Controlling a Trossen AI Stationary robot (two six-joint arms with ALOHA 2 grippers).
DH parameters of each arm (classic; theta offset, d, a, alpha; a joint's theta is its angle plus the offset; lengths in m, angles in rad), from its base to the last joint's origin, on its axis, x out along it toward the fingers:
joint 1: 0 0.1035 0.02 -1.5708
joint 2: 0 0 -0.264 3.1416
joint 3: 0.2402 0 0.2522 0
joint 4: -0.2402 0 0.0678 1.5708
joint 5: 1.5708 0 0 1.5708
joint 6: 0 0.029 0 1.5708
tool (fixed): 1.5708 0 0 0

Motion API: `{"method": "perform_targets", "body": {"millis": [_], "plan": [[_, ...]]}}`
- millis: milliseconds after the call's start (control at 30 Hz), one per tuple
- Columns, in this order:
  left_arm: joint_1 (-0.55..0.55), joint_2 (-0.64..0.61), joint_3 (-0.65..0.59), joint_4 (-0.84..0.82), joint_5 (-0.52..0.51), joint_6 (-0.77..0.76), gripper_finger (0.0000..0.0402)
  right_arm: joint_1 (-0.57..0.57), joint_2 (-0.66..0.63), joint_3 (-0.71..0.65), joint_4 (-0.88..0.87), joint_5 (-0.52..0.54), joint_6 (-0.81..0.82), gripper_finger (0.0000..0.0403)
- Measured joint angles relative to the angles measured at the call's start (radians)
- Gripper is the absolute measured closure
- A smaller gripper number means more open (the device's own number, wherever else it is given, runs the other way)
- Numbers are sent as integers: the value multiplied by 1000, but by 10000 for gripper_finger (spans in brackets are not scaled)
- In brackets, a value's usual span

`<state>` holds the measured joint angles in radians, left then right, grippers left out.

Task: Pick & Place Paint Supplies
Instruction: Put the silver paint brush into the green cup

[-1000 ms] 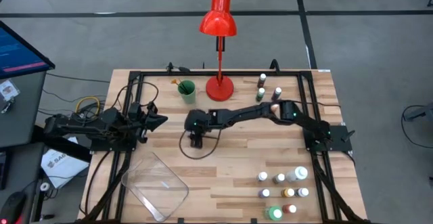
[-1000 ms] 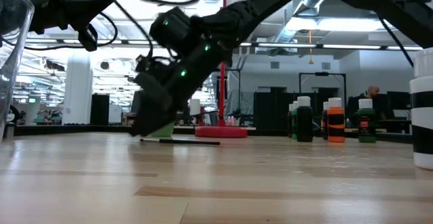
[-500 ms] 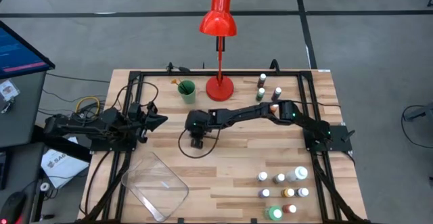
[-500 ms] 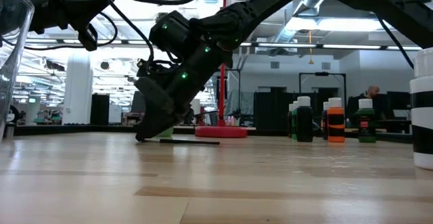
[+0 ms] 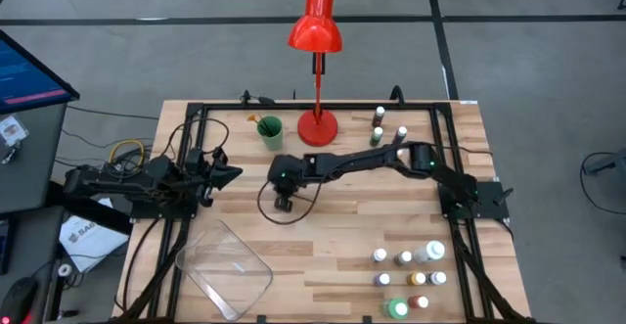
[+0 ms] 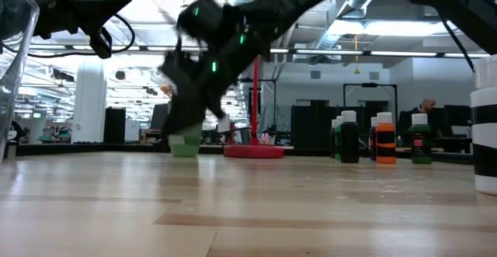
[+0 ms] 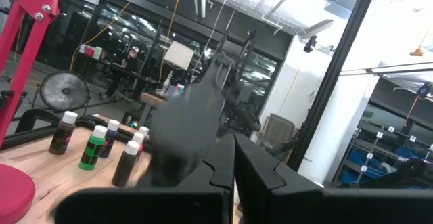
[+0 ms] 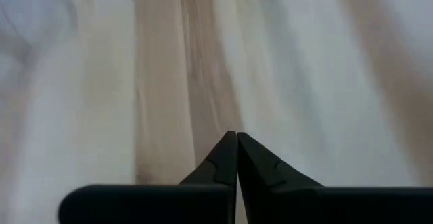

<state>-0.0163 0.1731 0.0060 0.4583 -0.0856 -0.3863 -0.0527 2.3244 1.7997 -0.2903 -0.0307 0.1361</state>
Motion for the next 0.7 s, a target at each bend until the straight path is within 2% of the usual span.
{"method": "perform_targets", "body": {"millis": [267,433,700], "plan": [[0,0,0,2,0,0,401,-53,-151,2,137,27,-17,402],[0,0,0,7,2,0,401,-119,-211,4,371,37,-69,403],[0,0,0,10,3,0,401,-217,-211,6,745,30,-110,403]]}}
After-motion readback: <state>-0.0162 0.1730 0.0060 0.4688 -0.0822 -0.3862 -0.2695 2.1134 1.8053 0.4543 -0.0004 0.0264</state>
